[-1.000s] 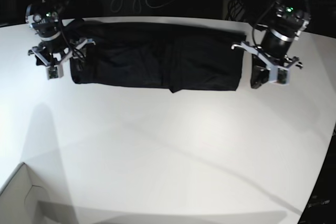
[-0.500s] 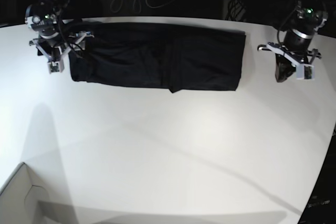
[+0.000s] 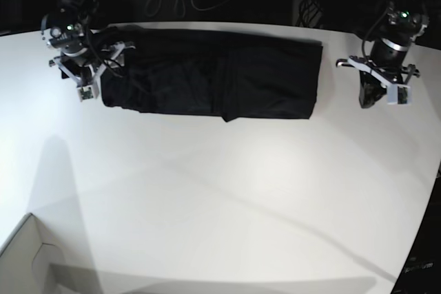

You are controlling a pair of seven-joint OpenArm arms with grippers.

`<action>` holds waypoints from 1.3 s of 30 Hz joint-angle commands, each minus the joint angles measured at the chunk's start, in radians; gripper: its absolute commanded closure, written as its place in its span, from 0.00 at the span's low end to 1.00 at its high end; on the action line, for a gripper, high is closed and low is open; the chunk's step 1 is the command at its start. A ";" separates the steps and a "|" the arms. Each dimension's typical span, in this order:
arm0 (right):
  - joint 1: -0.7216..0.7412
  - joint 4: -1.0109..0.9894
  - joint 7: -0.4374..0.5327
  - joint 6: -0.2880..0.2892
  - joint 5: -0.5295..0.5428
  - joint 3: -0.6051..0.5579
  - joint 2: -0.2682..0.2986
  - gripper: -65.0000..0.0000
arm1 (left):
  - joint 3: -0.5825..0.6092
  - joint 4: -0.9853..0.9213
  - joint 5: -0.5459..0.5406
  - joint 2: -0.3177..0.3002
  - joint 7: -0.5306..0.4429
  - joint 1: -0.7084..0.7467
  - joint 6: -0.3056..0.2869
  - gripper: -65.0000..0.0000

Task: Layout the t-shirt on the table in an organized manner, then fold the t-shirt properly
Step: 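Withdraw the left gripper and release the shirt with the right gripper, then grasp the end of the black folded shirt with the right gripper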

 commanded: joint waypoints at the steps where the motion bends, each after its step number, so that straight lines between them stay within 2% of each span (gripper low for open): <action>1: 0.001 0.016 0.002 -0.001 0.008 -0.013 0.001 0.36 | -0.004 0.014 -0.006 -0.012 -0.027 -0.002 -0.003 0.99; 4: 0.001 0.016 0.002 -0.001 0.008 -0.045 0.001 0.52 | -0.006 0.014 -0.006 -0.012 -0.027 0.000 -0.003 1.00; 10: 0.006 0.016 0.003 -0.001 0.008 -0.088 0.001 1.00 | -0.012 0.014 -0.006 -0.015 -0.027 0.006 -0.003 1.00; 22: 0.006 0.199 0.005 -0.001 0.008 -0.085 0.001 1.00 | -0.014 0.014 -0.006 -0.018 -0.027 0.018 -0.003 1.00; 28: -0.010 0.202 0.011 -0.001 0.016 -0.086 0.001 1.00 | -0.015 0.014 -0.004 -0.018 -0.025 0.015 -0.003 1.00; 32: -0.030 0.208 0.014 -0.001 0.108 -0.088 0.001 1.00 | -0.015 0.014 -0.004 -0.018 -0.025 0.014 -0.003 1.00; 39: -0.025 0.168 0.012 -0.001 0.088 -0.088 0.001 1.00 | -0.015 0.014 -0.004 -0.018 -0.025 0.014 -0.003 1.00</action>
